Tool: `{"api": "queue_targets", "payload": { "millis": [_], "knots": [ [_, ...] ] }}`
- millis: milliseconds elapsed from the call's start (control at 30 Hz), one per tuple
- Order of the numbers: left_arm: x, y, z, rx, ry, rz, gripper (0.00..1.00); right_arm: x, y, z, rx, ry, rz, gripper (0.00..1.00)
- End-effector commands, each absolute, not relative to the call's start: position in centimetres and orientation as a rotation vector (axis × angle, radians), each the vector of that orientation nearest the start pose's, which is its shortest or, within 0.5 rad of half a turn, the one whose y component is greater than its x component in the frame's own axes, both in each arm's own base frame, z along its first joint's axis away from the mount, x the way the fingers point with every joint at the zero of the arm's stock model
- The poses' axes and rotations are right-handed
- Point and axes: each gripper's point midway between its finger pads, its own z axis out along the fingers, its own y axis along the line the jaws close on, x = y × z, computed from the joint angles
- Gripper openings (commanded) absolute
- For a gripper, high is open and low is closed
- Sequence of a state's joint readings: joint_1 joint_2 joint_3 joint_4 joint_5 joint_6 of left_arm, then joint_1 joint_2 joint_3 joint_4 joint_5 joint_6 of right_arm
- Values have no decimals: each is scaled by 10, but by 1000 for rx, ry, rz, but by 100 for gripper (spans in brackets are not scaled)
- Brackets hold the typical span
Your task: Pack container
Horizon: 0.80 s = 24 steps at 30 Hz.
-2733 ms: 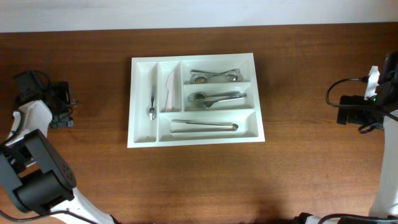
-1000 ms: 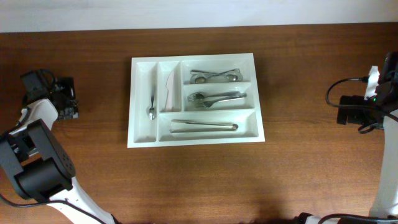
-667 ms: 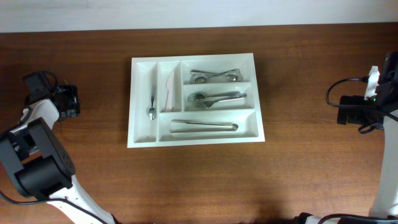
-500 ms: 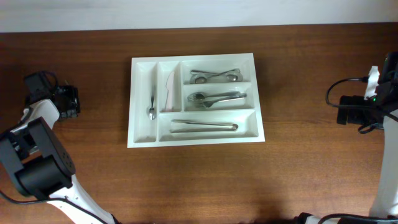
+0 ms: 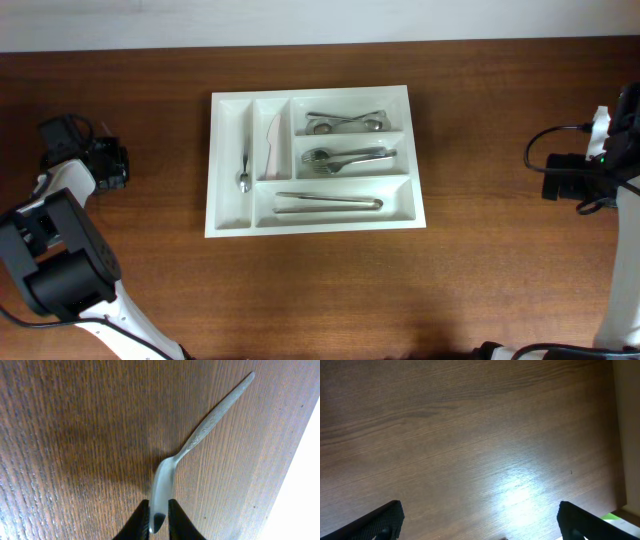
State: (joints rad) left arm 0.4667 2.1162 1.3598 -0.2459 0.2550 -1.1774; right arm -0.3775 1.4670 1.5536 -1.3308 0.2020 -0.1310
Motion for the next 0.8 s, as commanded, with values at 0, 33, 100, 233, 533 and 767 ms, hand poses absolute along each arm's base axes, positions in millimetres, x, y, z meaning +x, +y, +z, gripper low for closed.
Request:
{"api": "queue_targets", "payload": {
  "millis": [0, 33, 100, 233, 533, 767],
  "knots": [
    [471, 187, 7, -1867, 1880, -595, 9, 271, -149, 234, 419, 2800, -423, 99],
    [471, 187, 7, -1866, 1881, -595, 8, 271, -149, 234, 419, 2800, -423, 99],
    [471, 187, 7, -1866, 1880, -596, 6, 271, -149, 234, 419, 2800, -423, 99],
    [471, 187, 7, -1866, 1880, -596, 3, 271, -149, 234, 419, 2800, -423, 99],
    [472, 186, 8, -1860, 1880, -607, 2, 271, -149, 234, 419, 2800, -423, 99],
    [484, 183, 22, -1758, 1919, -658, 2, 271, -149, 234, 419, 2800, -423, 99]
  ]
}}
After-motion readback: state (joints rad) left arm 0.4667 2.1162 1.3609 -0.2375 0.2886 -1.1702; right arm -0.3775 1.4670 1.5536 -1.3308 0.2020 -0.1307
